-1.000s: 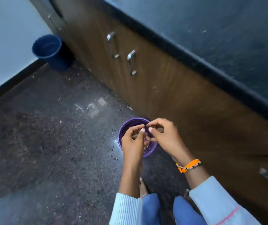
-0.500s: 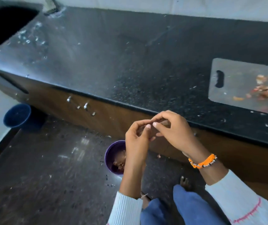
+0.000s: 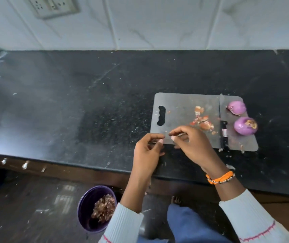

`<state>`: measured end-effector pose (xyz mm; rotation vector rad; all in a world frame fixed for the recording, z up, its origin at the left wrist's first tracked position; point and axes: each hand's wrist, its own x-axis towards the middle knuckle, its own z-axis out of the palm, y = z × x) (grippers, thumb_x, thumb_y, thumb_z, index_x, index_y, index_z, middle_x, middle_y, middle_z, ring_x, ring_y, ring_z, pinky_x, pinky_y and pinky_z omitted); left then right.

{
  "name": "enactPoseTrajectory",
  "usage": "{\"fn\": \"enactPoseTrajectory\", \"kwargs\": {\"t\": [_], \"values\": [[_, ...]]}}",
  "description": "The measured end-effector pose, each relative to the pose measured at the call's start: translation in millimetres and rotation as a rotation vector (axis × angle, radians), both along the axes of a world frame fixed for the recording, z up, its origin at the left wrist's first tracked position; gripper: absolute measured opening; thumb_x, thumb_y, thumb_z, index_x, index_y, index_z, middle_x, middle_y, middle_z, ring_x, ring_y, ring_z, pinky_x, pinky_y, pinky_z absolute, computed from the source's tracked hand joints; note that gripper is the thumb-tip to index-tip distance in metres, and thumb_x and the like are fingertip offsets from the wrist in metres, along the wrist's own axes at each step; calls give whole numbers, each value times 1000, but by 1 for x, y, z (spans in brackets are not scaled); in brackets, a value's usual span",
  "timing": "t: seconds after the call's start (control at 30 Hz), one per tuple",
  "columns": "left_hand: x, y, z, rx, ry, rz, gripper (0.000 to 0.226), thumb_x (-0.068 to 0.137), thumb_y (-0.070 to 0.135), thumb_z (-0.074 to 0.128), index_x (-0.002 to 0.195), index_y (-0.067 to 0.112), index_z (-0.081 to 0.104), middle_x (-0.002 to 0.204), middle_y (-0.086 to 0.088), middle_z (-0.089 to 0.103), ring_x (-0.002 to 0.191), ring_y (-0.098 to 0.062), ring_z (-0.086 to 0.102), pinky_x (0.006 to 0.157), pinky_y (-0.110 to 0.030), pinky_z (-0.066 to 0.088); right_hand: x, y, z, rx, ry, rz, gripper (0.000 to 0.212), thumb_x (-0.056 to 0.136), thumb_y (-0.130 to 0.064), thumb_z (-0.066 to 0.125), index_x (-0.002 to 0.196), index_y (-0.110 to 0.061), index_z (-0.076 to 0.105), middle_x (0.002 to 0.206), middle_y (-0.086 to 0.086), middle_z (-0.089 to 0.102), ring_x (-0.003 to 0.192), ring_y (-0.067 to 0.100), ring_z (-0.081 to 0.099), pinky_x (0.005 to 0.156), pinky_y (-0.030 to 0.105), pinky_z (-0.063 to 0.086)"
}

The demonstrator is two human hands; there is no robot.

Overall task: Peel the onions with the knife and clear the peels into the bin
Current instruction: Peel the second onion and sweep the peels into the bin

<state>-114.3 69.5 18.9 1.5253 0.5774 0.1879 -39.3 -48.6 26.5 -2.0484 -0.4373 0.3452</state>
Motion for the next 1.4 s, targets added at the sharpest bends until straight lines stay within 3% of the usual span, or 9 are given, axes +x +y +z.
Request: {"fn": "enactPoseTrajectory", "kwargs": {"t": [0.07,0.2,0.37,0.43,0.6,0.87,1.0,1.17,1.4], "values": [[22,-13,-2,66,10,-30,18,91,6,57,87,21,66,83,4,65,74,-7,60,68,-23,54,21,-19,-6,-113,-144,-53,10,86,-6,62,88,-13,68,90,-2,66,80,7,60,70,9,46],[52,-38,-12,432,53,-79,15,87,8,60,94,20,65,90,6,65,74,-5,59,70,-17,47,47,-51,-19,-334,-392,-149,15,84,-5,62,96,-11,68,100,4,64,93,22,58,80,33,49],[64,-57,-35,834,89,-163,41,78,-9,55,116,3,60,104,-14,54,85,-33,55,78,-41,47,60,-64,-27,-566,-365,-97,47,88,3,50,134,-3,45,131,13,50,120,29,45,101,37,38],[69,-63,-39,910,98,-187,45,76,-11,51,118,2,59,107,-17,54,85,-36,52,77,-39,44,58,-60,-31,-580,-318,-17,55,90,1,47,143,-3,31,144,12,38,132,27,36,107,32,32],[80,-67,-23,674,-57,-309,47,85,-2,43,131,5,51,120,-11,56,108,-23,54,90,-17,39,53,-47,-34,-322,-248,86,53,92,-1,49,143,-5,35,146,11,41,135,23,38,112,32,30],[91,-46,-26,701,-62,-154,49,81,-16,47,120,10,60,105,1,59,79,-4,51,77,1,37,97,-37,-25,-545,-226,136,61,93,6,38,149,-6,18,158,10,14,145,21,12,116,28,12],[92,-49,-27,708,-77,-141,47,78,-18,46,112,9,63,100,2,58,82,-6,54,73,-3,39,71,-50,-22,-403,-240,84,40,91,-3,50,131,-10,53,138,6,51,128,23,45,107,32,35],[95,-60,-24,686,-77,-181,39,80,-16,48,100,11,69,96,8,56,82,2,51,73,1,36,56,-85,-24,-664,-423,-272,28,77,-8,72,103,-7,62,103,11,60,94,29,59,60,38,55],[98,-65,-28,708,-66,-212,41,78,-15,47,99,11,71,100,4,61,93,-2,54,78,4,34,47,-81,-20,-776,-297,-264,41,87,-15,63,126,-10,50,117,11,58,105,28,58,70,37,54]]}}
